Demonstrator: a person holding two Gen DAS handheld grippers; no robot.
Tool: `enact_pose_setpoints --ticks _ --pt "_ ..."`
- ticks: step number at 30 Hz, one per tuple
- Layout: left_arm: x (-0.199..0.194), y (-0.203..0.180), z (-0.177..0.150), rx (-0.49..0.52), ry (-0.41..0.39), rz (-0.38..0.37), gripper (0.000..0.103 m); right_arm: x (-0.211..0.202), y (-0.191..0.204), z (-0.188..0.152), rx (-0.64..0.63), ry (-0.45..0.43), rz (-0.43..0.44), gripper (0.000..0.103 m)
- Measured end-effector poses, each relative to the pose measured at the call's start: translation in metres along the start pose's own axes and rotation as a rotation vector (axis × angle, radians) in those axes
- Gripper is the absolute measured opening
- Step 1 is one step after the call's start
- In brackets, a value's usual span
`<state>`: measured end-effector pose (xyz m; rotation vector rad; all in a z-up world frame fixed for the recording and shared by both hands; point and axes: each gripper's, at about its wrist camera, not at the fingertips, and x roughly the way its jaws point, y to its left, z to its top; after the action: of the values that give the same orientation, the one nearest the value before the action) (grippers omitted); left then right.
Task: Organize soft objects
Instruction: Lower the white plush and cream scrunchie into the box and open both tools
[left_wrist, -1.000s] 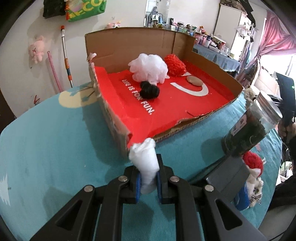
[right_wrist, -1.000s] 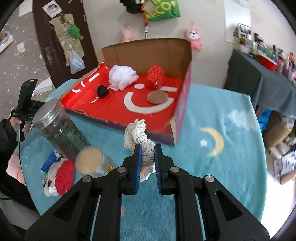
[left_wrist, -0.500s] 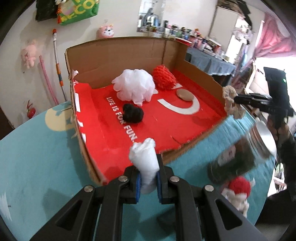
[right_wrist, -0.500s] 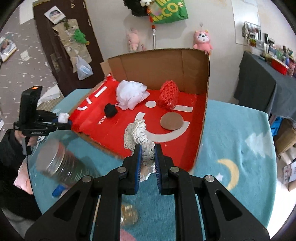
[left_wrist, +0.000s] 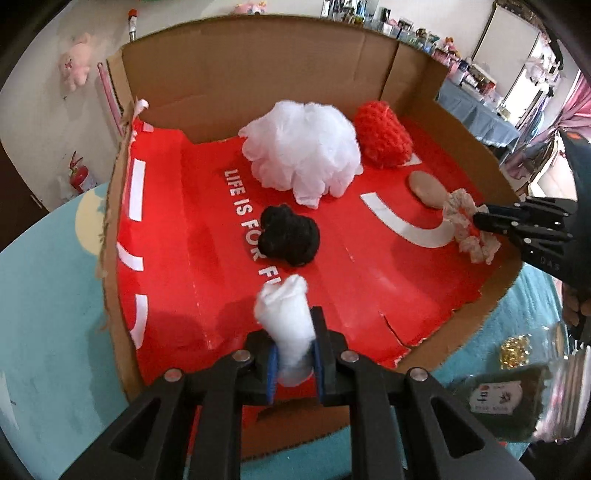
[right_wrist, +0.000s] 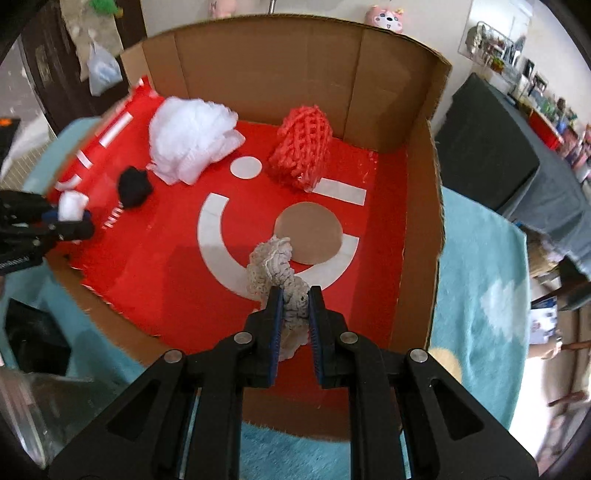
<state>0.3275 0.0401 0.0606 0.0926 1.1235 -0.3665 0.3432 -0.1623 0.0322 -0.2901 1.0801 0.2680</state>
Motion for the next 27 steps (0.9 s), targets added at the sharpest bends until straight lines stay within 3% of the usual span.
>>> enact_pose_setpoints --ticks 8,14,16,19,21,22,27 --pt "0.013 0.000 0.001 0.011 0.025 0.050 0.015 0.011 0.009 -0.001 -0.058 0.033 -0.068 0.014" --pt "0.012 -0.002 0.000 0.018 0.017 0.061 0.033 0.010 0.015 -0.003 -0.090 0.020 -0.100 0.016" --pt "0.011 -0.004 0.000 0.022 0.015 0.069 0.047 0.009 0.014 -0.002 -0.082 0.017 -0.091 0.017" --pt "0.006 -0.005 0.000 0.022 -0.004 0.073 0.052 0.006 0.013 -0.002 -0.073 0.013 -0.081 0.027" --pt "0.002 -0.005 0.000 0.021 -0.013 0.066 0.056 0.004 0.013 0.000 -0.073 -0.001 -0.077 0.050" --pt "0.000 -0.006 0.000 0.023 -0.020 0.066 0.059 0.001 0.012 0.000 -0.070 -0.019 -0.073 0.072" --pt "-0.017 -0.015 -0.003 0.036 -0.077 0.084 0.071 -0.014 0.011 0.000 -0.046 -0.052 -0.071 0.075"
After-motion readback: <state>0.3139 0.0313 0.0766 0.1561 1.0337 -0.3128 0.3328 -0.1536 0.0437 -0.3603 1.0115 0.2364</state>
